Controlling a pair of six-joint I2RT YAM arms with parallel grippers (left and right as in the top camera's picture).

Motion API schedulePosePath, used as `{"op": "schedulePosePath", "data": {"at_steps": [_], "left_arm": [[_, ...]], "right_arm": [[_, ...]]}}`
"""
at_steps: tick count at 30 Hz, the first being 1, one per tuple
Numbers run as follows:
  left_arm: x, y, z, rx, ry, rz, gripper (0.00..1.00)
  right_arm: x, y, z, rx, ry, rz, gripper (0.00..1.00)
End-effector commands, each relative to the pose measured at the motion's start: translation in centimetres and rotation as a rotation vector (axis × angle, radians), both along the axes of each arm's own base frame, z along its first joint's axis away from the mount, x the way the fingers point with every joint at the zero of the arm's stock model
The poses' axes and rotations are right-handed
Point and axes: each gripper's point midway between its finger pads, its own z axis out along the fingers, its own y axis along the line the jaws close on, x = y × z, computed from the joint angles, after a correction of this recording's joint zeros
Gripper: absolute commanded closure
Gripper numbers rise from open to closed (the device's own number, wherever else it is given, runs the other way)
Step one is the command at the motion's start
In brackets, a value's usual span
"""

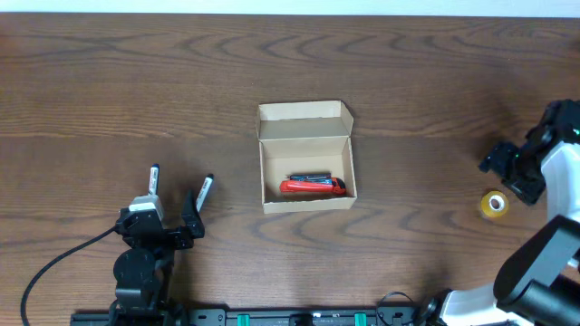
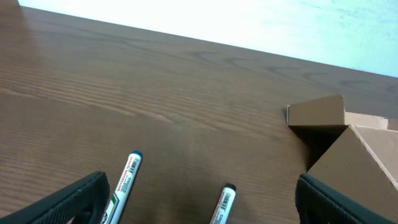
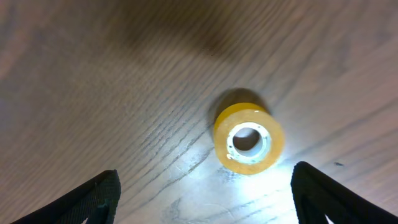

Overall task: Pack container
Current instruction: 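Move right gripper over the yellow tape roll and lower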

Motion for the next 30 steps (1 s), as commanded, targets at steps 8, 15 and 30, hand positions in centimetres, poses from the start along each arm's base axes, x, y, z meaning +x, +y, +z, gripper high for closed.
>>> {"op": "schedulePosePath", "data": {"at_steps": [8,15,30], "left_arm": [[-0.1,-0.2,-1.2,-0.001,0.029,-0.016,0.05],[-0.1,-0.2,-1.2,-0.001,0.029,-0.016,0.05],[-0.1,-0.2,-1.2,-0.001,0.029,-0.016,0.05]], "right_arm": [[0.4,2.4,-2.7,0.045,0.077,0.081,0.21],[-0.2,2.9,-3.6,0.049,0.097,0.089,0.21],[-1.1,2.8,-4.6,0.033,0.12,0.063,0.2]]}}
